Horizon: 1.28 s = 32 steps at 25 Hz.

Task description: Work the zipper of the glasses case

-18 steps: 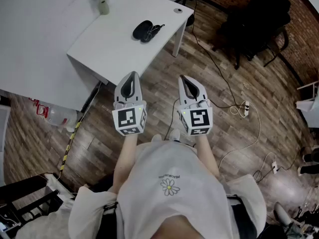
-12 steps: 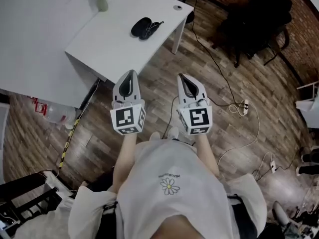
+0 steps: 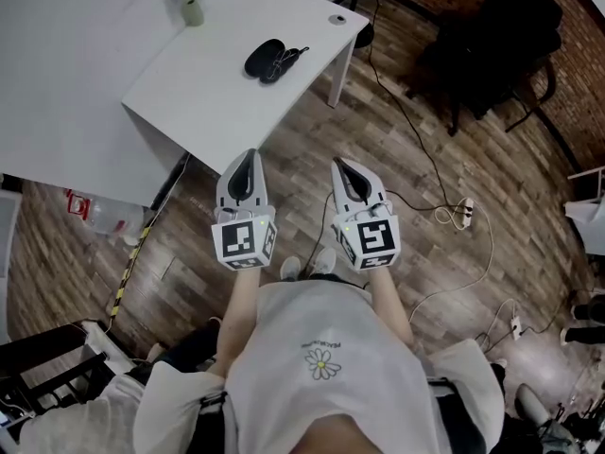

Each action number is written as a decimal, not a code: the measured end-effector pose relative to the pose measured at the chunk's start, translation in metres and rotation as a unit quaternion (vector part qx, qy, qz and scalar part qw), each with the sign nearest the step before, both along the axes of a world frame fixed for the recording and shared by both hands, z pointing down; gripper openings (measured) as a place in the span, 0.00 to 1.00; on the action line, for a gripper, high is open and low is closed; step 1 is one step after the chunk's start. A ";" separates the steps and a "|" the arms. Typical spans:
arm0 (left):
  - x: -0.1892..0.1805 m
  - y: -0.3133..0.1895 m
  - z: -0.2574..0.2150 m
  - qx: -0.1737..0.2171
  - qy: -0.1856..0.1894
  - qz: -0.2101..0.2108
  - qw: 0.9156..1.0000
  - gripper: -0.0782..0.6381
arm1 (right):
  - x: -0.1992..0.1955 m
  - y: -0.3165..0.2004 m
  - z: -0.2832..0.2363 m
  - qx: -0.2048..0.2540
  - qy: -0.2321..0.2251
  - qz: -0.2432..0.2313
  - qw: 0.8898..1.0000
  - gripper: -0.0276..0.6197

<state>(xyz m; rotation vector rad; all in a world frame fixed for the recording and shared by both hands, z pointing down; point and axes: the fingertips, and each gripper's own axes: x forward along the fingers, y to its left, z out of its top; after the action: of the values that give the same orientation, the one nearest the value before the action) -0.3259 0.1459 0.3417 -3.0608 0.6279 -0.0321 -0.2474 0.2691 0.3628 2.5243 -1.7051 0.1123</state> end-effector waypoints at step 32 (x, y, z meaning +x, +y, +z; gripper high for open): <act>0.235 -0.199 0.035 -0.010 0.001 -0.033 0.999 0.13 | 0.236 -0.188 0.045 -0.080 -0.005 -0.050 0.995 0.05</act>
<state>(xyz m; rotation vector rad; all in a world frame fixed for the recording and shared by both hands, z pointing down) -0.0905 -0.0528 0.3763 -3.0591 0.7338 -0.0359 -0.0117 0.0814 0.4076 2.3240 -1.7462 0.2449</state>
